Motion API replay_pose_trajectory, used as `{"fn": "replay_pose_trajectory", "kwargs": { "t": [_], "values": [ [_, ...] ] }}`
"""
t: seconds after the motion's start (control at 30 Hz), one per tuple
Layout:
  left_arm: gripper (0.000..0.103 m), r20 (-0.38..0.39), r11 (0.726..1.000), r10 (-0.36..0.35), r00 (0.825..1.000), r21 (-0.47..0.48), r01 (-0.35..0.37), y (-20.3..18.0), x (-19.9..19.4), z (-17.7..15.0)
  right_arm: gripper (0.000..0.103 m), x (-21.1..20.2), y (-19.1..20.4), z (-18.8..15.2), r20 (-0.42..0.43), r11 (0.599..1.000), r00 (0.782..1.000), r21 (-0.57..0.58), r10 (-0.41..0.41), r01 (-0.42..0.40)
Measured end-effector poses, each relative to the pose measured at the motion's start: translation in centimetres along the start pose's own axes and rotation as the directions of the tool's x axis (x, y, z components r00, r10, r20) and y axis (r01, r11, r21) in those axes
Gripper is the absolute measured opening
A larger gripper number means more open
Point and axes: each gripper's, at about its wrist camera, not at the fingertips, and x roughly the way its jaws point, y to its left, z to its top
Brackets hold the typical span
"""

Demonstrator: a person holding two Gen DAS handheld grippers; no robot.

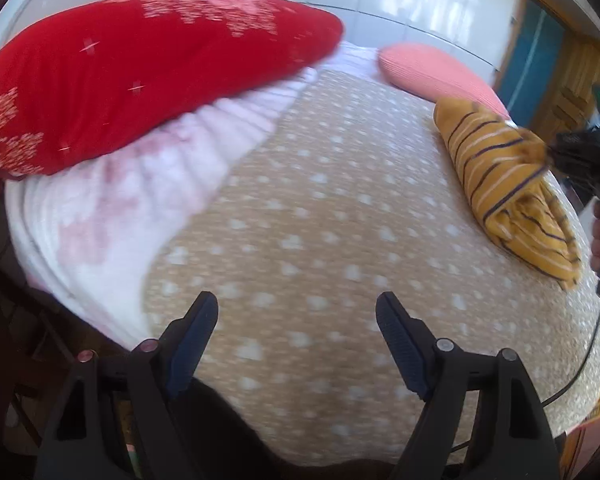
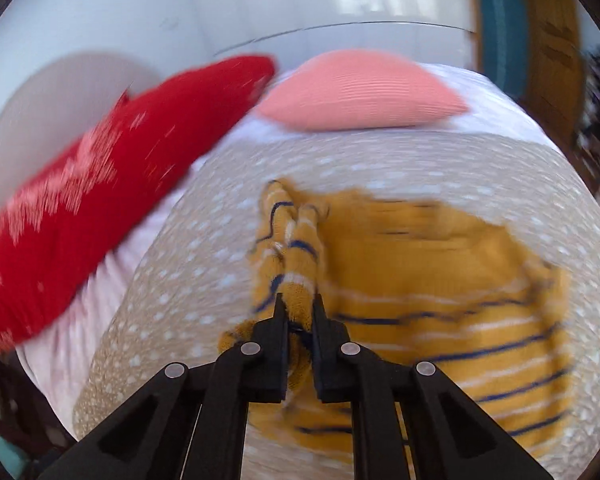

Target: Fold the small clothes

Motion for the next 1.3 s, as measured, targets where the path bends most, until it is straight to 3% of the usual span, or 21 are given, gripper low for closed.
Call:
{"fn": "replay_pose_trajectory", "kwargs": {
  "t": [0.13, 0.23, 0.33, 0.43, 0.47, 0.5, 0.57, 0.67, 0.73, 0.77, 0.8, 0.87, 0.93, 1.03, 1.13, 1.2, 1.3],
  "values": [
    [0.080, -0.035, 0.998, -0.037, 0.999, 0.045, 0.039, -2.9, 0.9, 0.3, 0.007, -2.7, -10.8, -2.2, 0.009, 0.982, 0.998, 0.176, -0.068, 0.065],
    [0.080, -0.054, 0.996, -0.062, 0.997, 0.065, 0.066, -4.6, 1.4, 0.2, 0.006, -3.3, -16.3, -5.6, -0.038, 0.959, 0.996, 0.268, -0.083, 0.090],
    [0.080, -0.073, 0.993, -0.073, 0.995, 0.083, 0.079, -6.0, 2.0, 0.2, 0.009, -3.9, -17.7, -7.4, -0.042, 0.963, 0.998, 0.262, -0.051, 0.060],
    [0.080, -0.082, 0.991, -0.090, 0.993, 0.088, 0.097, -6.8, 2.2, 0.3, 0.013, -5.7, -17.1, -6.9, 0.043, 0.965, 0.995, 0.249, -0.095, 0.081],
    [0.080, -0.082, 0.991, -0.093, 0.992, 0.090, 0.101, -7.1, 2.1, 0.3, 0.026, -6.4, -16.9, -6.4, 0.082, 0.968, 0.993, 0.242, -0.084, 0.062],
    [0.080, -0.080, 0.990, -0.097, 0.992, 0.093, 0.104, -7.3, 2.0, 0.4, 0.049, -6.6, -16.5, -5.6, 0.121, 0.973, 0.991, 0.229, -0.065, 0.036],
    [0.080, -0.073, 0.988, -0.103, 0.992, 0.105, 0.110, -7.7, 1.8, 0.5, 0.065, -6.1, -15.7, -3.6, 0.168, 0.979, 0.984, 0.205, -0.054, 0.019],
    [0.080, -0.066, 0.988, -0.099, 0.993, 0.113, 0.106, -8.0, 1.5, 0.7, 0.065, -2.9, -14.9, -0.7, 0.149, 0.978, 0.989, 0.206, 0.004, -0.035],
    [0.080, -0.065, 0.988, -0.101, 0.993, 0.114, 0.108, -8.1, 1.4, 0.8, 0.064, 0.7, -14.2, 0.3, 0.076, 0.976, 0.996, 0.208, 0.049, -0.064],
    [0.080, -0.063, 0.987, -0.100, 0.993, 0.116, 0.107, -8.1, 1.2, 0.9, 0.053, 3.0, -13.8, 0.6, 0.007, 0.973, 0.995, 0.206, 0.100, -0.100],
    [0.080, -0.061, 0.987, -0.100, 0.993, 0.119, 0.106, -8.1, 1.1, 1.0, 0.025, 4.2, -14.0, 0.6, -0.033, 0.970, 0.991, 0.209, 0.133, -0.123],
    [0.080, -0.051, 0.986, -0.098, 0.994, 0.131, 0.104, -8.1, 0.7, 1.2, 0.016, 4.6, -13.7, 1.0, -0.034, 0.966, 0.986, 0.208, 0.161, -0.151],
    [0.080, -0.037, 0.985, -0.097, 0.995, 0.142, 0.102, -8.1, 0.5, 1.6, 0.015, 1.6, -12.9, 0.9, 0.048, 0.959, 0.979, 0.195, 0.200, -0.205],
    [0.080, -0.036, 0.983, -0.113, 0.993, 0.142, 0.117, -8.3, 0.9, 2.6, 0.015, -4.2, -11.9, 0.0, 0.178, 0.980, 0.974, 0.114, 0.138, -0.160],
    [0.081, -0.054, 0.974, -0.174, 0.983, 0.140, 0.180, -9.8, 1.9, 3.3, 0.015, -7.1, -11.1, -2.5, 0.248, 0.999, 0.968, 0.015, -0.036, 0.033],
    [0.081, -0.066, 0.963, -0.218, 0.974, 0.150, 0.225, -11.4, 2.8, 3.8, 0.015, -5.4, -12.6, -4.4, 0.173, 0.996, 0.981, 0.019, -0.093, 0.092],
    [0.081, -0.096, 0.938, -0.282, 0.955, 0.181, 0.295, -14.7, 4.5, 5.0, 0.020, -1.2, -15.7, -6.7, -0.014, 0.992, 0.998, 0.104, -0.067, 0.068]
  ]
}}
